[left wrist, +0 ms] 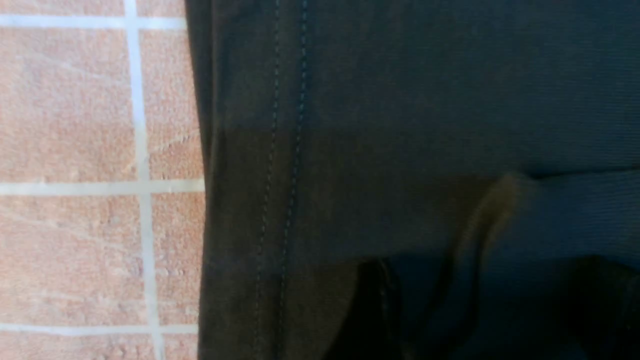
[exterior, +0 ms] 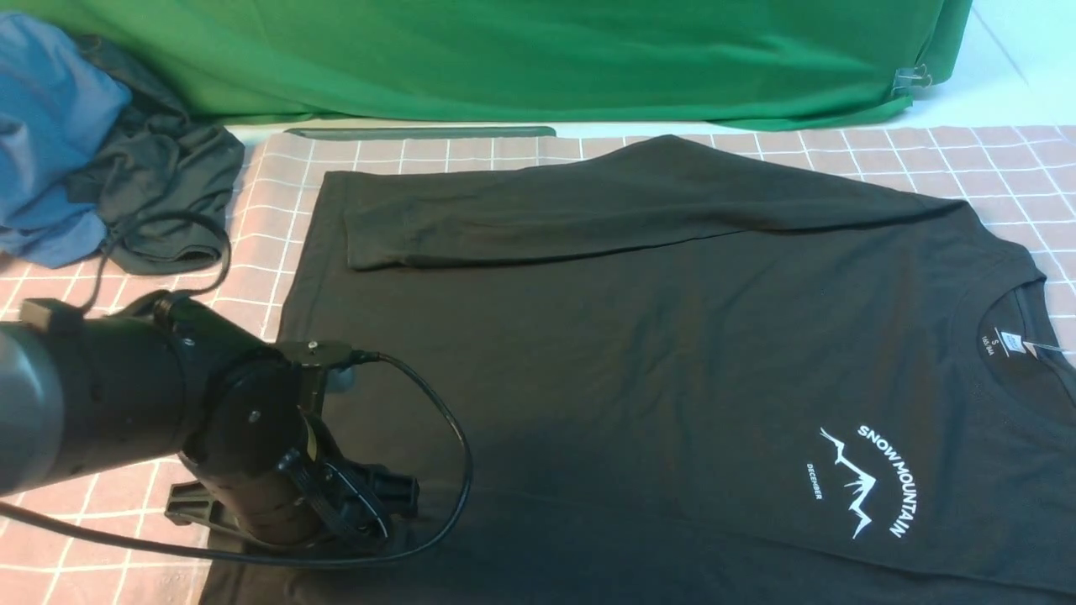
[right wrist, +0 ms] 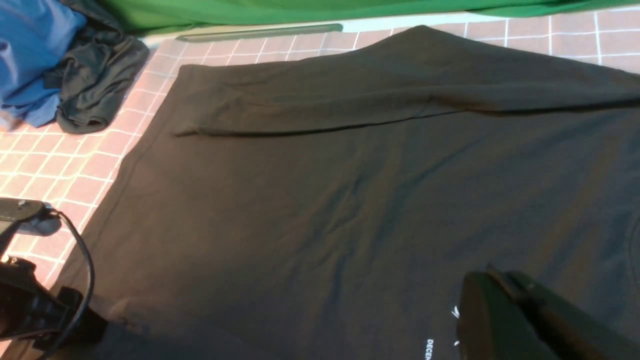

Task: Fold a long-sleeved shirt over a pink coffee tablecloth.
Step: 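Grasp the left edge of the dark T-shirt lying flat on the table, then fold the left side of the black T-shirt inward over its body, then grab the top left corner of the dark shirt with the left gripper, then fold the left side of the dark shirt inward over its body with the left gripper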

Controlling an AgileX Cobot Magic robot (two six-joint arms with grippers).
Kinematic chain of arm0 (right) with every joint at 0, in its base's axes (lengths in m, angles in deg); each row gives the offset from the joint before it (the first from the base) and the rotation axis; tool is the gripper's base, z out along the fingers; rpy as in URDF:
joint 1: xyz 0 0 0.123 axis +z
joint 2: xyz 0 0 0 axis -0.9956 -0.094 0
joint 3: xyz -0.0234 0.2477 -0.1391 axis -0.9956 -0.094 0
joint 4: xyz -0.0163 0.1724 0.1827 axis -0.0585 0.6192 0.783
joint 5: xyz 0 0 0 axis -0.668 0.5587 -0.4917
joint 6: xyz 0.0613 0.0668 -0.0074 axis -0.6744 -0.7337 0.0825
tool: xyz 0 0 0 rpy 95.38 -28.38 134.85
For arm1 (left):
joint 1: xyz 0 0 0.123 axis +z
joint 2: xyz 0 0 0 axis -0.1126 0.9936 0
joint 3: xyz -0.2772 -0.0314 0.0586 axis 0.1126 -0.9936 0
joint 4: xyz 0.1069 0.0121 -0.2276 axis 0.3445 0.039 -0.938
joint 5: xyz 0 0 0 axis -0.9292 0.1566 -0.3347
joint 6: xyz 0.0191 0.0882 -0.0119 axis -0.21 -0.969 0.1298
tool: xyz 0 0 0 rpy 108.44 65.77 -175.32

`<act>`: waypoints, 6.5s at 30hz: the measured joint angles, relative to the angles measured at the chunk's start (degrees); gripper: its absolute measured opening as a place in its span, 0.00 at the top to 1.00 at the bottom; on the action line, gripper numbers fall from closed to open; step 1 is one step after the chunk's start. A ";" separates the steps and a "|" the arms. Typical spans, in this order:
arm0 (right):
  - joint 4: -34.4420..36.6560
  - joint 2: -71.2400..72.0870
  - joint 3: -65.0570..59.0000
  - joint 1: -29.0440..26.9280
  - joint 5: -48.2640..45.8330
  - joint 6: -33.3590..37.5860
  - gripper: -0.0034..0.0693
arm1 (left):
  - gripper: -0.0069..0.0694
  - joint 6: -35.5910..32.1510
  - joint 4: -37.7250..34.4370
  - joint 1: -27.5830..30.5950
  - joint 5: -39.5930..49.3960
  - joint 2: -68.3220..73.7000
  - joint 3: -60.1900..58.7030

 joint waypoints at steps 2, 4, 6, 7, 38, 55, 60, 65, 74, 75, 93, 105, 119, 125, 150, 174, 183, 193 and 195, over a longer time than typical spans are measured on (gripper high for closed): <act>0.05 0.00 0.00 0.00 0.00 0.25 0.90 | 0.19 0.11 0.00 0.00 -0.05 0.30 0.19; 0.12 0.00 0.00 0.00 0.00 0.41 0.90 | 0.19 0.30 -0.09 0.00 -0.11 0.42 0.32; 0.12 0.00 0.00 0.00 0.00 0.41 0.89 | 0.22 0.37 -0.92 0.00 -0.27 0.48 0.32; 0.12 0.00 0.00 0.00 0.00 0.41 0.89 | 0.26 0.37 -1.32 0.00 -0.43 0.52 0.32; 0.92 0.00 0.00 0.00 1.58 0.58 0.88 | 0.83 -5.26 -6.83 5.54 10.92 -3.74 27.78; 1.05 0.00 0.00 0.00 1.70 0.62 0.86 | 0.83 -7.00 -6.85 13.11 0.55 10.06 34.77; 1.78 0.00 0.00 0.00 1.64 0.62 0.86 | 0.83 -7.25 -6.80 14.23 -0.43 13.23 36.39; 2.39 0.00 0.00 0.00 1.64 0.62 0.86 | 0.83 -8.16 -5.65 14.28 -2.67 15.05 36.39; 2.44 0.00 0.00 0.00 0.05 0.94 0.86 | 0.73 -8.67 -0.40 14.28 -3.79 16.48 36.46; 2.44 0.00 0.00 0.00 -0.05 1.27 0.86 | 0.70 -8.67 0.26 14.28 -3.79 16.48 36.47; -5.92 -12.65 6.88 0.00 -11.96 1.53 0.86 | 0.89 -25.24 -26.79 1.71 15.70 -0.07 26.28; -6.31 -15.63 7.63 0.00 -11.44 1.87 0.86 | 0.67 -22.05 -23.62 -22.11 -4.72 1.79 14.15; -6.53 -15.63 7.70 0.00 -10.47 1.98 0.83 | 0.18 -22.05 -25.55 -22.91 -14.21 10.71 14.15; -6.53 -15.63 7.70 0.00 -10.43 3.46 0.83 | 0.18 -22.14 -25.60 -22.91 -20.79 12.16 14.15; -9.87 -28.96 15.42 -5.17 -20.95 4.84 0.82 | 0.85 -27.08 -35.70 -22.91 -11.50 12.50 14.15; -13.57 -50.57 16.01 -5.23 -19.89 9.37 0.40 | 0.85 -39.79 -53.90 -22.91 -4.29 12.45 14.15; -15.17 -56.69 16.18 -5.23 -19.28 12.00 0.27 | 0.85 -40.20 -53.64 -22.91 -4.17 12.45 14.15; -15.28 -59.71 16.18 -5.23 -23.33 14.28 0.45 | 0.85 -40.26 -52.12 -22.91 -4.17 12.45 14.15; -15.28 -59.76 16.18 -5.23 -23.85 14.79 0.60 | 0.85 -40.42 -52.01 -22.91 -4.17 12.45 14.15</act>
